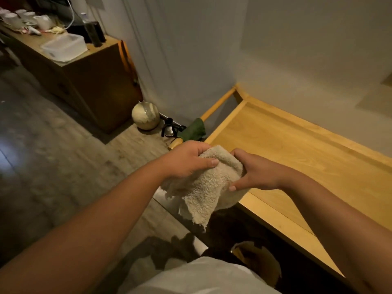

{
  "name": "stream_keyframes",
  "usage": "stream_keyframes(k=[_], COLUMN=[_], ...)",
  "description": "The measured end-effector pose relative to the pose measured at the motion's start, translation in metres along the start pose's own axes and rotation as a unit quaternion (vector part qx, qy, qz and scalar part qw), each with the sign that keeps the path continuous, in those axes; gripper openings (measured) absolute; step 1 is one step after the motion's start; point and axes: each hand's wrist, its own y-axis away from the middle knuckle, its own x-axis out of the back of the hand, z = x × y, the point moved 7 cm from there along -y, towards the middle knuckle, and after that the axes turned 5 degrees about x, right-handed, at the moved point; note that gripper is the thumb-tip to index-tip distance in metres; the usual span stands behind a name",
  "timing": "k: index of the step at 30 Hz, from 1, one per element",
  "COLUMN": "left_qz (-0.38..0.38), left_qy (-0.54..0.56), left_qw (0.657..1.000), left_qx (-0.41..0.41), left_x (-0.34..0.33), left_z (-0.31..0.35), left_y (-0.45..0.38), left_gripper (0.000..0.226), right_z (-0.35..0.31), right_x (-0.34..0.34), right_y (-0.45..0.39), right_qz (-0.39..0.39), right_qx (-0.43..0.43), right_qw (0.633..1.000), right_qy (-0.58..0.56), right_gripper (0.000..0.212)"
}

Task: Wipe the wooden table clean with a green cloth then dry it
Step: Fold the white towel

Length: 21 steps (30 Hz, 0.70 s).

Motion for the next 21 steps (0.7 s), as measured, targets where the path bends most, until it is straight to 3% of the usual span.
stream_keyframes(k=[2,5,9,13,21], left_qz=[0.012,0.046,0.094,0.161,0.177], left_qy=[0.012,0.024,-0.006,-0.059,-0.090], left_qw=[1.000,0.999,0.996,0.985,0.980], left_qx=[-0.004,0.008,-0.002,-0.011,0.022], left_x=[0.023,0.061,0.110,0.156,0.209], left_z=[-0.007,-0.020,-0.036,-0.060,-0.094], left_y=[-0.003,-0.016,-0.051,-0.106,-0.232], left_gripper=[0.012,0.012,0.017,0.013,0.015], right_z=[0.019,0.051,0.083,0.109,0.155], right_x=[-0.008,-0.015,0.017,0.069,0.150], right_y=[-0.017,-0.035,-0.062,-0.092,-0.143], right_qz=[-0.037,-0.069,0.035,0.171,0.325], right_qx=[-0.011,-0.028,-0.043,-0.055,-0.135], right_qw=[0.999,0.995,0.972,0.925,0.857], right_qy=[-0.026,-0.070,-0.228,-0.335,-0.376], right_gripper=[0.047,0.018,0.024,0.023,0.014])
